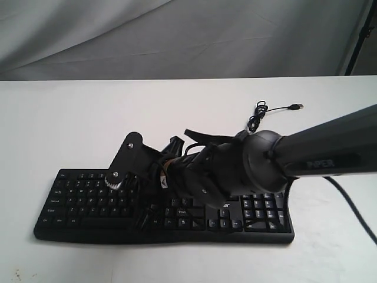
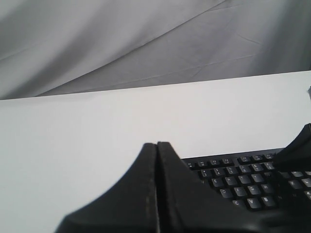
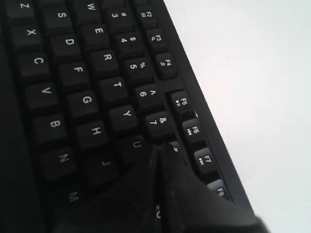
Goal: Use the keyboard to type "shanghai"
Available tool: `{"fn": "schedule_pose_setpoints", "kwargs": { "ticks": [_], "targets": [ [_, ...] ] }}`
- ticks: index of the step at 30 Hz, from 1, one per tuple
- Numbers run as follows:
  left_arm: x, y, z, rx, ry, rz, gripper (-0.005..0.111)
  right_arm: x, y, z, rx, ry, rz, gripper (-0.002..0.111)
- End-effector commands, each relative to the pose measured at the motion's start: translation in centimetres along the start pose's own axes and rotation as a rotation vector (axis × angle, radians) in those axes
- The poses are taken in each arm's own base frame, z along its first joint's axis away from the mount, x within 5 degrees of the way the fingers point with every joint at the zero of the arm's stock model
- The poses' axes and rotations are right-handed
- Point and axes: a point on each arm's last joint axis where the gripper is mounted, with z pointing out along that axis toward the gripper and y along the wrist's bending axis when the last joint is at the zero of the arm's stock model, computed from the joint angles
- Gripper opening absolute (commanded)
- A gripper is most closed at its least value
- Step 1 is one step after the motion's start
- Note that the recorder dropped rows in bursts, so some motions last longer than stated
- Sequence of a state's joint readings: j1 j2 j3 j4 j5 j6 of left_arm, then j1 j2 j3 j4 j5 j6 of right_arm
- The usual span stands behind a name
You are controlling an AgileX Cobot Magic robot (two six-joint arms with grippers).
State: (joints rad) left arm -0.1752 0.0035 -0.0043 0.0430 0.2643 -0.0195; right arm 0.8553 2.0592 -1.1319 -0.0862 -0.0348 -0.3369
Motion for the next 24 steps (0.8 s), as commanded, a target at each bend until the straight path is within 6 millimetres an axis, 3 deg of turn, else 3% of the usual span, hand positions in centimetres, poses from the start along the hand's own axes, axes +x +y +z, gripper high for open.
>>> {"fn": "schedule_pose_setpoints", "kwargs": {
  "ticks": [1, 10, 14, 20, 24],
  "targets": [
    [0.1, 0.0, 0.0, 0.002, -0.002, 0.002, 0.000, -0.8, -0.6, -3.5, 0.031, -0.060, -0.015, 0.000],
    [0.1, 0.0, 0.0, 0.002, -0.002, 0.002, 0.000, 2.0, 0.7, -12.2, 0.053, -0.111, 0.114, 0.000],
    [0.1, 0.0, 0.0, 0.002, -0.002, 0.002, 0.000, 3.6, 1.3, -14.7, 0.063, -0.133, 0.118, 0.000],
    [0.1, 0.0, 0.0, 0.002, -0.002, 0.002, 0.000, 5.0, 2.0, -15.3, 0.050, -0.100, 0.115, 0.000],
    [0.1, 0.0, 0.0, 0.002, -0.002, 0.002, 0.000, 6.0, 2.5, -17.2, 0.059, -0.126, 0.120, 0.000]
  ]
}}
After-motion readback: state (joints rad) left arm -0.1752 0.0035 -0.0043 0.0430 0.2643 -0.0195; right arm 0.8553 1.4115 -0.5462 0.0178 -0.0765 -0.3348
